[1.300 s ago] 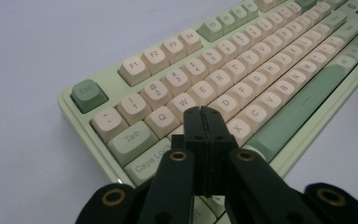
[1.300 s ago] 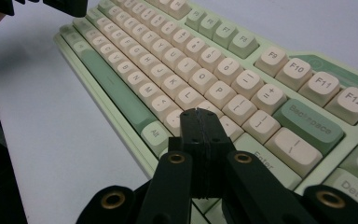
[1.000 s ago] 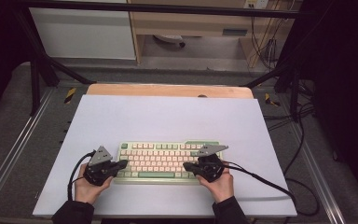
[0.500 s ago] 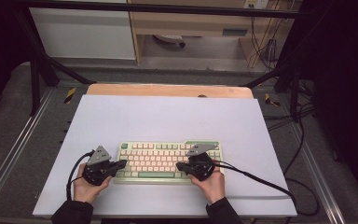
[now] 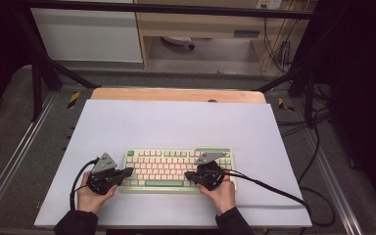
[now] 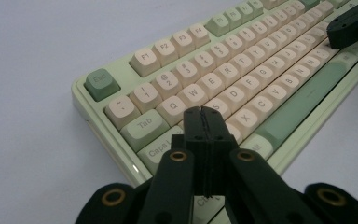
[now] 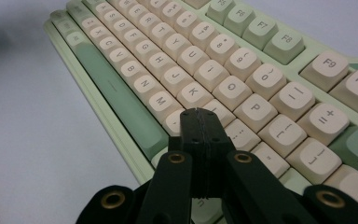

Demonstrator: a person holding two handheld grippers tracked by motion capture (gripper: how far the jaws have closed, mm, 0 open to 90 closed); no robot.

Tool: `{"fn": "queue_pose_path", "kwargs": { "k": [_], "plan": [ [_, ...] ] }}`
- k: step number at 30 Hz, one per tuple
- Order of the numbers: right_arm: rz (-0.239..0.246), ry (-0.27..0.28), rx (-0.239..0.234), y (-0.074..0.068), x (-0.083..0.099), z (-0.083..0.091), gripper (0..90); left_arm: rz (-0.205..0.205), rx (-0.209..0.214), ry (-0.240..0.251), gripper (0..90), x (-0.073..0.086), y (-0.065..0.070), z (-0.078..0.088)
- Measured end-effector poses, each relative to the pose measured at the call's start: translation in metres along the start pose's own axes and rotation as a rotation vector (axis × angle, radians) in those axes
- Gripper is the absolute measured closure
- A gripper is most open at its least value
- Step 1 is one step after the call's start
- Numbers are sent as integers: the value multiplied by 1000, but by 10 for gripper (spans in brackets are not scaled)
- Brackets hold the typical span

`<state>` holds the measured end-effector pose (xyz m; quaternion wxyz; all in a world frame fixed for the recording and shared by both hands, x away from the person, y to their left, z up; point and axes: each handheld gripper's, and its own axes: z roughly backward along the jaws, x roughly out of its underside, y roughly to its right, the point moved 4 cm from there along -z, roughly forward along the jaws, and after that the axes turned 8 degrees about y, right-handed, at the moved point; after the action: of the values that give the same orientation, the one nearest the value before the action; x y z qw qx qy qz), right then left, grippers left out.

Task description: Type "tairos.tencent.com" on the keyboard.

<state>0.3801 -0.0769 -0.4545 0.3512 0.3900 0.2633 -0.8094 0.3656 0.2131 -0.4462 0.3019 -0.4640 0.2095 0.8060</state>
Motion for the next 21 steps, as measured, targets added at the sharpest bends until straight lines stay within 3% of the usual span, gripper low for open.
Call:
{"fn": "queue_pose_path", "kwargs": {
  "k": [11,21],
  "plan": [
    [3,-1,-4,-1,1,0,900,-3,1,-1,898,0,0,0],
    [5,35,13,4,-6,20,900,-5,2,-1,898,0,1,0]
  ]
}}
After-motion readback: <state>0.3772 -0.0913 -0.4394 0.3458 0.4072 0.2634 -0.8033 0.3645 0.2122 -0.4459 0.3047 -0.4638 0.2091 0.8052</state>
